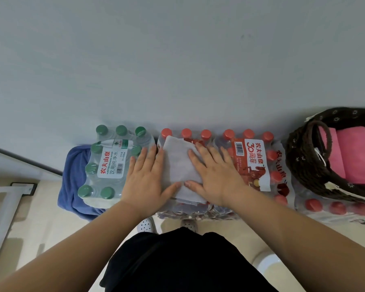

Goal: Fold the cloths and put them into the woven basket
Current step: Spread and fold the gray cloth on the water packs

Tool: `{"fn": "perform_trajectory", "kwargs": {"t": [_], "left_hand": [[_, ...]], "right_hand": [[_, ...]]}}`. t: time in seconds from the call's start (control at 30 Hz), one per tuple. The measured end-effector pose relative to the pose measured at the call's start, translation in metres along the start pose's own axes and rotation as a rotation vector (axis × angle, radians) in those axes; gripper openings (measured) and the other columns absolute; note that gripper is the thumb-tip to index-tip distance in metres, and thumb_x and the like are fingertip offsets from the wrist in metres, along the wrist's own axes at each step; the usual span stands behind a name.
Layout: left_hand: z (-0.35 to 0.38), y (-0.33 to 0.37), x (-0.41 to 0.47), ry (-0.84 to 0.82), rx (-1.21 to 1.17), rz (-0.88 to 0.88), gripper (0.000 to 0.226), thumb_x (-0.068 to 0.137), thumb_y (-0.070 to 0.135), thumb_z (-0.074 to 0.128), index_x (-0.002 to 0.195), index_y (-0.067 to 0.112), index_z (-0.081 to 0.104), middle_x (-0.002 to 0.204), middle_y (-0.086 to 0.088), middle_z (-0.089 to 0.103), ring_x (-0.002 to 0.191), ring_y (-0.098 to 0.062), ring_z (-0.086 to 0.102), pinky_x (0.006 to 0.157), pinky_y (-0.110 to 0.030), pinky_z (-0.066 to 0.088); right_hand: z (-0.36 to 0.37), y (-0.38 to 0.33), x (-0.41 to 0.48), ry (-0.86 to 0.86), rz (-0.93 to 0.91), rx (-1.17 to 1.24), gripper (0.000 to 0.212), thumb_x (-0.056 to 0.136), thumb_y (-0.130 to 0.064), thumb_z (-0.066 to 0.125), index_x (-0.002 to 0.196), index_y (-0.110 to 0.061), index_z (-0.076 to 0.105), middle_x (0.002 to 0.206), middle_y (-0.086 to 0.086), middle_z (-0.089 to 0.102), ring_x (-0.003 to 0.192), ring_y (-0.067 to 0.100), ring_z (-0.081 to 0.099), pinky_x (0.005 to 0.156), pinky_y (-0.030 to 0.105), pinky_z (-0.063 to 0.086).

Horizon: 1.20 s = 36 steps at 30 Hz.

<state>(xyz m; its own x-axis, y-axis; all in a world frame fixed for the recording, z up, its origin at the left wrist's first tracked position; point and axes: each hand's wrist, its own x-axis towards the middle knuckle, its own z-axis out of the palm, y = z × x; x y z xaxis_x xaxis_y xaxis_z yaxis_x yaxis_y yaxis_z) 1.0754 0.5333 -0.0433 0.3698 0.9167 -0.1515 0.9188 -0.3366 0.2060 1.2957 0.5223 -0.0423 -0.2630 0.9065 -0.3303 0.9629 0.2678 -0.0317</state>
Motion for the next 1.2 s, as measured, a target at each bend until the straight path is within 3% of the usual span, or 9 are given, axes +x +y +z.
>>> {"fn": "perform_trajectory", "kwargs": {"t": [0.17,0.3,0.4,0.53,0.67,0.8,0.97,1.1,1.2], "left_hand": [[-0.009,-0.008,0.009,-0.028,-0.233,-0.134,0.09,0.078,0.059,0.066,0.153,0.022,0.03,0.132,-0.003,0.059,0.12,-0.029,0.05,0.102,-0.04,0.041],[-0.024,-0.008,0.02,-0.101,-0.324,-0.145,0.07,0.076,0.038,0.077,0.139,0.024,0.05,0.116,-0.002,0.066,0.106,-0.025,0.06,0.082,-0.031,0.046],[-0.036,-0.009,0.038,-0.138,-0.359,-0.086,0.066,0.073,0.023,0.077,0.136,0.027,0.056,0.116,0.001,0.068,0.105,-0.022,0.063,0.082,-0.028,0.048],[-0.05,-0.013,0.076,-0.16,-0.226,0.111,0.056,0.07,0.018,0.073,0.124,0.022,0.062,0.107,-0.004,0.069,0.1,-0.027,0.063,0.08,-0.033,0.05],[-0.059,-0.017,0.108,-0.209,-0.034,0.203,0.064,0.077,0.023,0.074,0.138,0.019,0.053,0.126,-0.007,0.061,0.117,-0.028,0.056,0.098,-0.038,0.046],[-0.055,-0.013,0.113,-0.235,0.026,0.197,0.072,0.078,0.034,0.07,0.145,0.022,0.044,0.126,-0.005,0.057,0.119,-0.028,0.054,0.099,-0.04,0.046],[-0.05,-0.006,0.099,-0.261,0.146,0.174,0.115,0.053,0.074,0.074,0.148,0.025,0.033,0.135,0.001,0.05,0.122,-0.026,0.047,0.103,-0.042,0.043],[-0.053,-0.002,0.106,-0.242,0.224,0.224,0.108,0.058,0.069,0.078,0.147,0.027,0.034,0.129,0.001,0.052,0.119,-0.025,0.049,0.099,-0.041,0.041],[-0.06,0.007,0.112,-0.186,0.28,0.278,0.083,0.068,0.058,0.076,0.138,0.027,0.043,0.118,0.002,0.06,0.111,-0.025,0.055,0.092,-0.039,0.041]], "right_hand": [[-0.017,-0.029,-0.014,-0.011,0.183,0.033,0.093,0.087,-0.079,0.013,0.157,-0.017,0.013,0.154,0.011,0.022,0.131,0.032,0.031,0.103,0.049,0.027],[-0.036,-0.029,-0.027,-0.028,0.188,0.038,0.081,0.088,-0.078,0.024,0.146,-0.022,0.036,0.135,0.008,0.041,0.119,0.029,0.045,0.098,0.046,0.038],[-0.041,-0.022,-0.03,0.079,0.166,0.031,0.066,0.09,-0.073,0.03,0.133,-0.027,0.049,0.132,0.006,0.045,0.121,0.028,0.042,0.101,0.046,0.037],[-0.039,-0.007,-0.004,0.185,0.038,0.089,0.069,0.095,-0.055,0.045,0.153,-0.024,0.024,0.156,0.01,0.026,0.143,0.031,0.026,0.117,0.048,0.021],[-0.037,0.009,0.034,0.09,-0.028,0.15,0.094,0.091,-0.054,0.057,0.159,-0.021,0.001,0.166,0.005,0.008,0.152,0.026,0.006,0.123,0.044,0.008],[-0.038,0.021,0.045,0.041,0.032,0.235,0.109,0.08,-0.065,0.066,0.159,-0.019,0.006,0.156,0.004,0.029,0.144,0.027,0.026,0.119,0.043,0.021],[-0.038,0.029,0.048,0.017,0.045,0.282,0.117,0.069,-0.068,0.073,0.158,-0.027,0.01,0.145,0.002,0.037,0.135,0.026,0.033,0.113,0.042,0.028],[-0.048,0.047,0.05,-0.101,-0.022,0.282,0.133,0.059,-0.065,0.083,0.158,-0.031,0.0,0.152,0.003,0.033,0.139,0.026,0.029,0.115,0.041,0.027],[-0.052,0.048,0.051,-0.086,-0.012,0.256,0.129,0.057,-0.061,0.085,0.157,-0.028,0.012,0.147,0.004,0.039,0.135,0.026,0.036,0.113,0.04,0.031]]}}
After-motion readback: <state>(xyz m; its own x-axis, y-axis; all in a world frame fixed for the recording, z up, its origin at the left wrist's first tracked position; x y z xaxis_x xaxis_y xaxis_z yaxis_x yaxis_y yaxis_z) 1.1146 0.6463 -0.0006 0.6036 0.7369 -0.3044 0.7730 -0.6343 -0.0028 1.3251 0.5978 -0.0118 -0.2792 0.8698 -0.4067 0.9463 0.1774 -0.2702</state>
